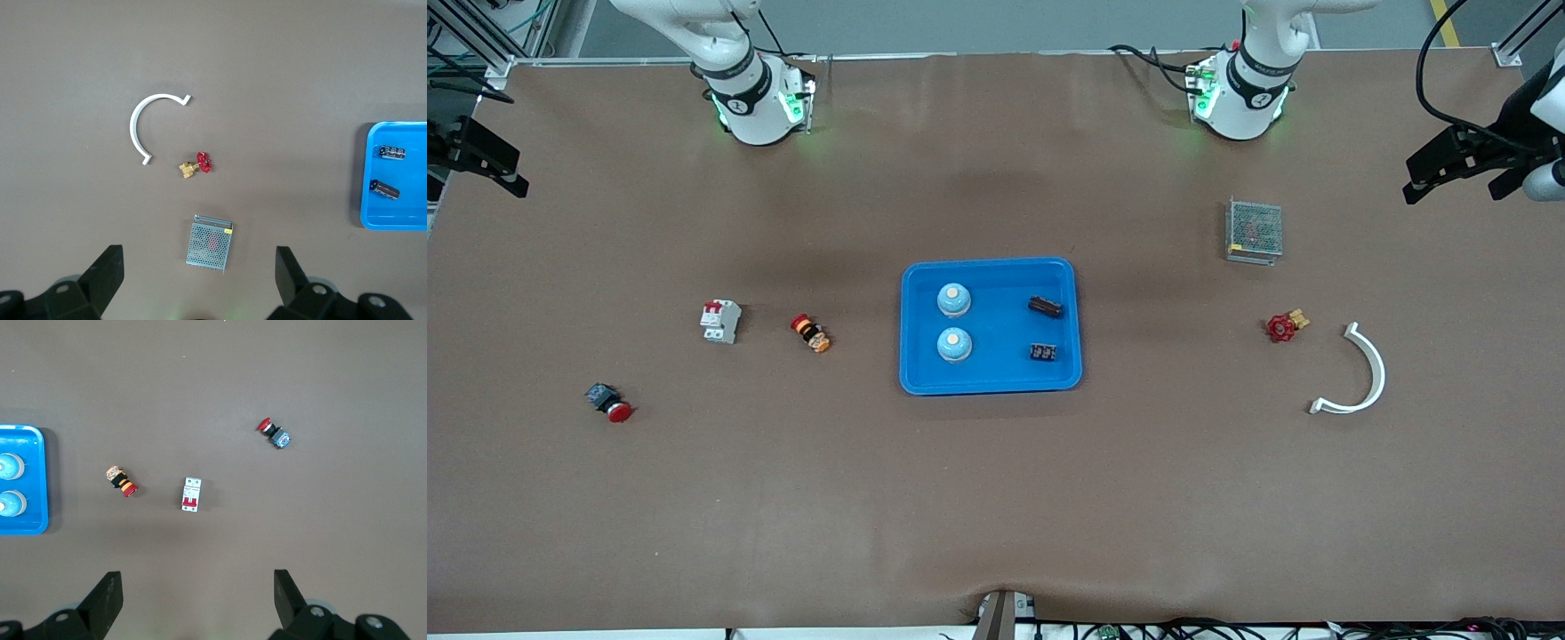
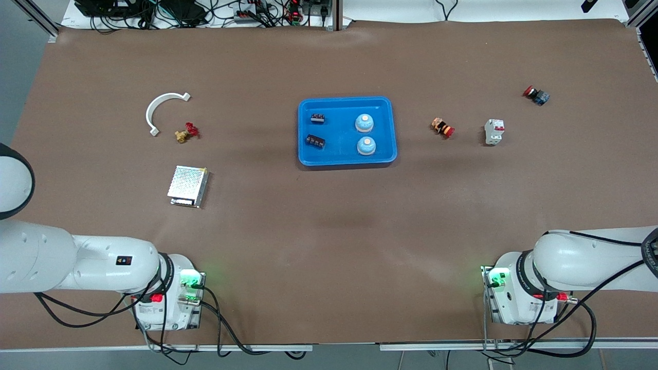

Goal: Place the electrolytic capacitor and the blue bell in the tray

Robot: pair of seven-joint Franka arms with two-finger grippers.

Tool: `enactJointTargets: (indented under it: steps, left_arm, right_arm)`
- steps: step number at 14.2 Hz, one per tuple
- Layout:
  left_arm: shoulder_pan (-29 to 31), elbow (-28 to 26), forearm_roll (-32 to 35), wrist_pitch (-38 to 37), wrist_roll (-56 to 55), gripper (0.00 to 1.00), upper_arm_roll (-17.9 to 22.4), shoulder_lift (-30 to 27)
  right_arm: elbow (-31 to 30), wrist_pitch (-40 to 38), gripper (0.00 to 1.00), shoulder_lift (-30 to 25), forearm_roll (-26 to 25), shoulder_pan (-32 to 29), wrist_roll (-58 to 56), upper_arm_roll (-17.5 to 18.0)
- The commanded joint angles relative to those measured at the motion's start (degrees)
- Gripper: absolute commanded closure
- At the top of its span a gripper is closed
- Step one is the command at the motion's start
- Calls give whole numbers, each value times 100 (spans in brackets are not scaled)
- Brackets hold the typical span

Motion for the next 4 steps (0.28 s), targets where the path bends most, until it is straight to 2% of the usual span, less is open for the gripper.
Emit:
enactJointTargets:
  steps: [1,4]
  left_arm:
    - [1,154,-9,-75,39,0,-4,78]
    - [-8,154,-9,-145,39,0,-21,69]
  right_arm:
    - [126,-3,0,74,94,8,12,-30]
    - [126,50,0,83,85,-9,4,-30]
